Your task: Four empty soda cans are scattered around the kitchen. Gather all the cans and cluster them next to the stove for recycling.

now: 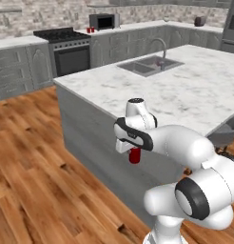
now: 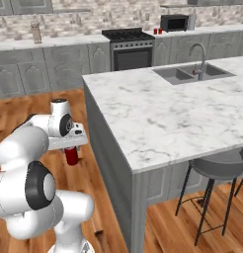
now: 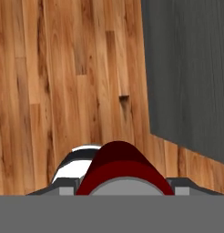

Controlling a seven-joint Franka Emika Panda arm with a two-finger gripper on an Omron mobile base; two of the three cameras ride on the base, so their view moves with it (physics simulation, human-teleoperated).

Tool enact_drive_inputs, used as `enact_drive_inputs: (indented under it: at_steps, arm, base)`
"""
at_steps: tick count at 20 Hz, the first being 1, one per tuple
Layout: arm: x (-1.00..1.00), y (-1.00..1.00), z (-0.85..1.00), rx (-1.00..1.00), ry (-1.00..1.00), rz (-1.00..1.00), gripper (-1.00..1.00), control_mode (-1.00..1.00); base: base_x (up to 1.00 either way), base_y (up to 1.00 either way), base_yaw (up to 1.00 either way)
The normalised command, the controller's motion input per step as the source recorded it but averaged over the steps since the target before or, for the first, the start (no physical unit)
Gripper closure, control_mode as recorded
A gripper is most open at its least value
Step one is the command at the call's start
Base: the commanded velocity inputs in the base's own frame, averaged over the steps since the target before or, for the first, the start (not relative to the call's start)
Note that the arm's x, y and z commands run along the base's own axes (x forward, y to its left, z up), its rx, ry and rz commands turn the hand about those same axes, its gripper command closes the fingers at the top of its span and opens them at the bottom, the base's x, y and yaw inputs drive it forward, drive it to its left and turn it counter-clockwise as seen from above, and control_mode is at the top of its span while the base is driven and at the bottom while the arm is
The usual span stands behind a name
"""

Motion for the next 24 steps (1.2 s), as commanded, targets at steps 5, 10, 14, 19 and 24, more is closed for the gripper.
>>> enact_drive_inputs:
  at_steps: [5,10,14,19,24]
  arm:
    - [0.0,0.0,0.0,0.0,0.0,0.0,1.0,1.0]
    - [0.0,0.0,0.0,0.0,0.0,0.0,1.0,1.0]
    - [0.0,0.0,0.0,0.0,0.0,0.0,1.0,1.0]
    - [0.0,0.0,0.0,0.0,0.0,0.0,1.0,1.0]
    - [0.0,0.0,0.0,0.0,0.0,0.0,1.0,1.0]
  base:
    - [0.54,0.53,-0.06]
    - [0.56,0.53,-0.06]
    - [0.56,0.52,-0.06]
    - [0.57,0.5,-0.09]
    - [0.57,0.5,-0.08]
